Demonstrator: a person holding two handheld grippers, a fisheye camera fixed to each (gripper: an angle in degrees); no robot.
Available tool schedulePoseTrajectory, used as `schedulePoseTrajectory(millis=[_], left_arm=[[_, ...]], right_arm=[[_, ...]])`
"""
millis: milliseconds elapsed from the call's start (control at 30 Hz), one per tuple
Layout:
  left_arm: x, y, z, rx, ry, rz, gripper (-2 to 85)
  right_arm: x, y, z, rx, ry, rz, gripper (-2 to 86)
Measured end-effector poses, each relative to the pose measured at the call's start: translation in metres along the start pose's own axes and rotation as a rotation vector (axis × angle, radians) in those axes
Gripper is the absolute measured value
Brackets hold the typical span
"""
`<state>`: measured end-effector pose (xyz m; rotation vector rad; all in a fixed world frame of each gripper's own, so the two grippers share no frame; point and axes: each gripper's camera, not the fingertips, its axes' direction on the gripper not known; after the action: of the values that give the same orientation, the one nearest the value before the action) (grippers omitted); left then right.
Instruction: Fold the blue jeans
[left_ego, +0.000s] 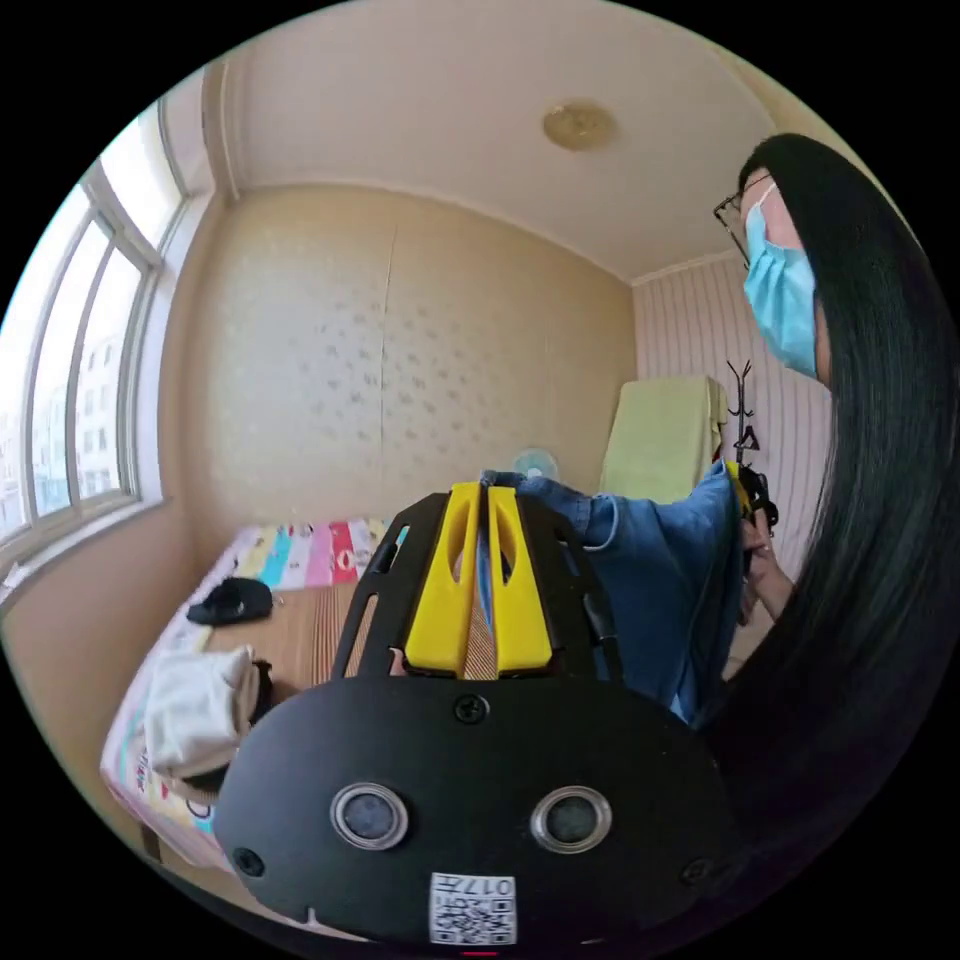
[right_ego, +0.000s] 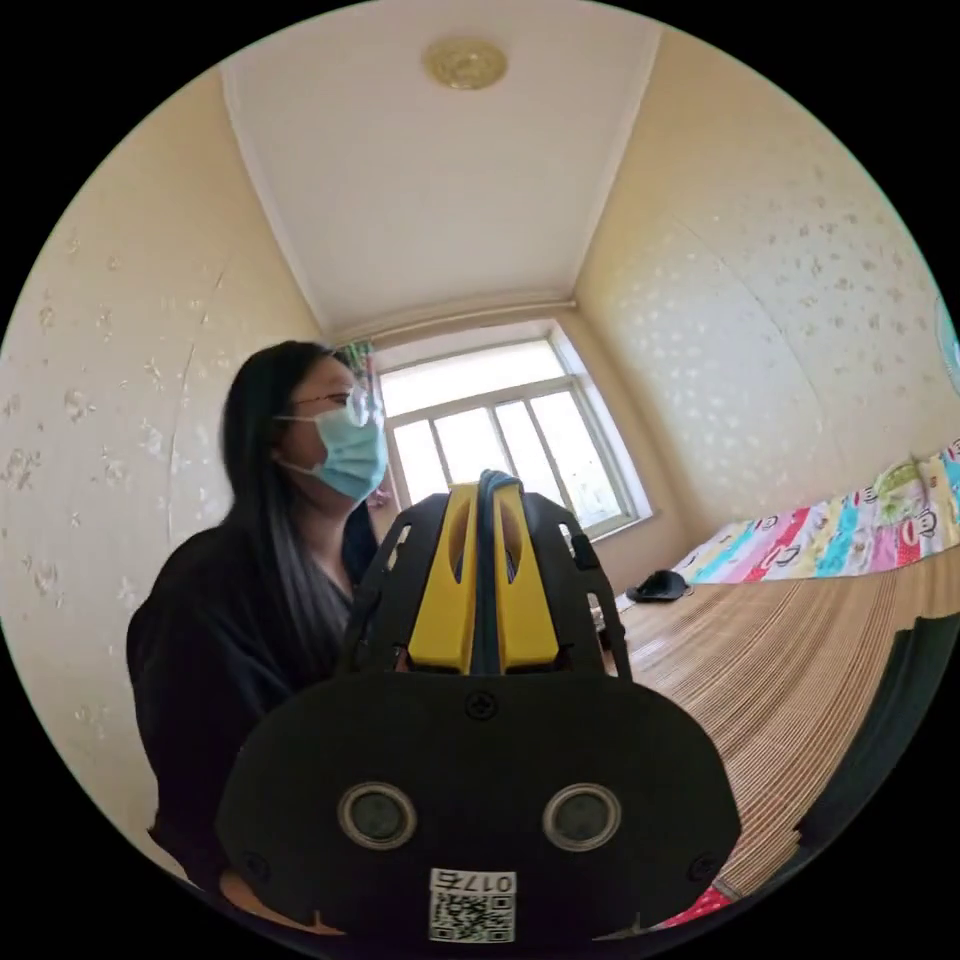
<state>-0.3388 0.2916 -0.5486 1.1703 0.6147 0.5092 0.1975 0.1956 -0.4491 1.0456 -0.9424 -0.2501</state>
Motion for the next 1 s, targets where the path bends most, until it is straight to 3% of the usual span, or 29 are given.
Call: schedulePoseTrajectory(millis=[133, 300, 467, 567, 700, 800, 933, 1000], left_arm=[[-0.049, -0.066, 0.086, -0.079, 0.092, -0.050, 0.2], [-0.171, -0.149, 0.319, -0.357, -0.108, -0.242, 4.5], [-0.197, -0.091, 0.363, -0.499, -0.102, -0.322, 6.5], [-0.174, 0.013, 0.370, -0.668, -0.041, -0.287, 7.1], [-0.116, 0.179, 0.353, -0.920, 0.119, -0.312, 7.5], [-0.063, 0.255, 0.327, -1.036, 0.153, -0.312, 7.1], [-0.020, 0.292, 0.289, -1.048, 0.115, -0.353, 9.4], [-0.009, 0.296, 0.265, -0.997, 0.125, -0.441, 10.1]], right_arm=[[0.076, -0.060, 0.054, -0.117, 0.238, 0.071, 3.3], [0.221, -0.180, 0.192, -0.290, 0.758, 0.018, 5.5], [0.275, -0.147, 0.260, -0.601, 1.248, 0.100, 14.3], [0.276, -0.043, 0.254, -0.695, 1.156, 0.051, 14.1], [0.271, 0.120, 0.199, -0.815, 0.999, 0.229, 12.2], [0.247, 0.200, 0.152, -0.800, 0.977, 0.387, 12.3], [0.196, 0.240, 0.111, -0.749, 1.027, 0.453, 12.2], [0.165, 0.248, 0.080, -0.631, 1.105, 0.528, 12.2]])
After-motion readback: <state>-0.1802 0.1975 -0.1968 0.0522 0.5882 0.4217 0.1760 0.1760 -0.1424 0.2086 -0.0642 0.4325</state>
